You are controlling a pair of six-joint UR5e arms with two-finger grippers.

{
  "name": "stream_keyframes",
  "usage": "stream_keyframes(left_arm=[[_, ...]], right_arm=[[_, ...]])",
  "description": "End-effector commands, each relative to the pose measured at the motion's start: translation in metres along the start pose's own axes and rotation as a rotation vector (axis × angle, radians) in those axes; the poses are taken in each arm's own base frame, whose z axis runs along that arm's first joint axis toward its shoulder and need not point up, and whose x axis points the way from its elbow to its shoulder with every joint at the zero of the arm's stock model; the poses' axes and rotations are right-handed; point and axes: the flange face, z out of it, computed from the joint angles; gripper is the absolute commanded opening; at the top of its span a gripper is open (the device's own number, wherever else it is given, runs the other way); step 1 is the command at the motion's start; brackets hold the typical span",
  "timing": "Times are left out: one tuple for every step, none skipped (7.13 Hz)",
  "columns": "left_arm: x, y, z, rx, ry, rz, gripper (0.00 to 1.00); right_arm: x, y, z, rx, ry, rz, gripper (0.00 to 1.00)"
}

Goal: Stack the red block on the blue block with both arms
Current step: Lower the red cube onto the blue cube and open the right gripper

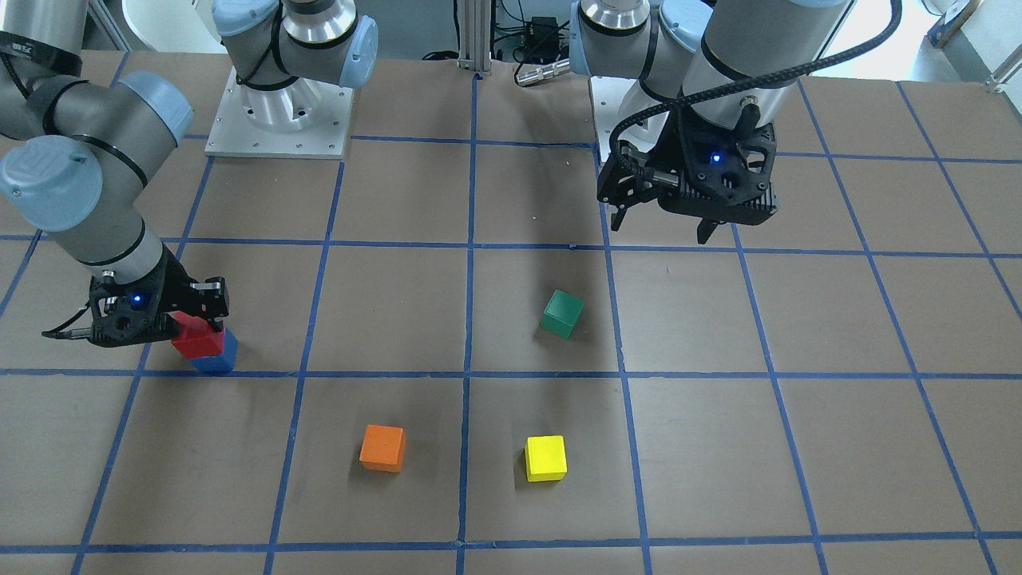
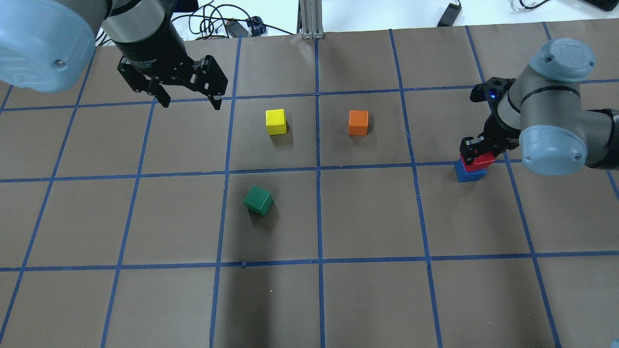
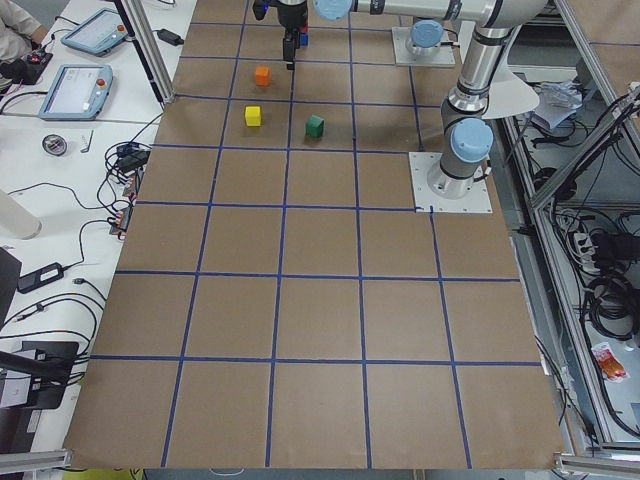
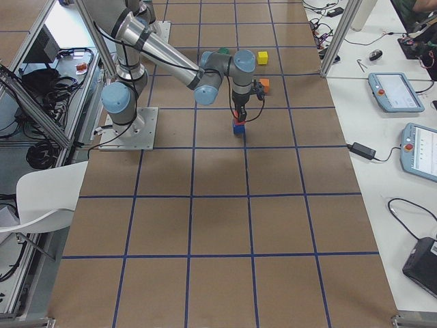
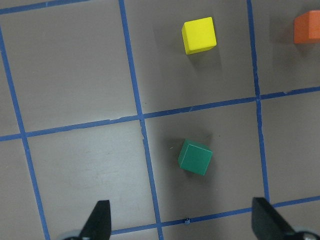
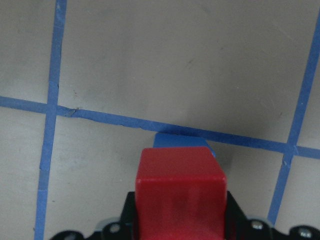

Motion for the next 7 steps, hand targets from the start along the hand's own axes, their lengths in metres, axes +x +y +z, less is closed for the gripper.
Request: stream_keyframes(left_arm=[[0.000,0.000,0.000,0.000,0.000,-0.001,1.00],[0.000,0.000,0.000,0.000,0.000,0.001,1.00],[0.000,0.000,0.000,0.000,0.000,-0.002,1.00],[-0.001,0.000,0.000,0.000,-0.002,-0.004,1.00],[-0.001,0.000,0.000,0.000,-0.002,-0.004,1.00],[-0.001,0.000,0.000,0.000,-0.002,-0.004,1.00],[-0.001,0.000,0.000,0.000,0.000,-0.004,1.00]], right_arm=[[0.001,0.001,0.001,-0.007,0.009,0.001,0.54],[0.001,0.001,0.001,-0.007,0.010,0.002,0.55],[0.002,0.000,0.004,-0.011,0.008,0.004,0.80],[0.002,-0.001,0.005,-0.011,0.008,0.005,1.00],[0.003,0.000,0.005,-0.015,0.008,0.011,1.00],[0.003,-0.001,0.003,-0.015,0.010,0.013,1.00],[0.003,0.000,-0.006,-0.012,0.010,0.022,1.00]])
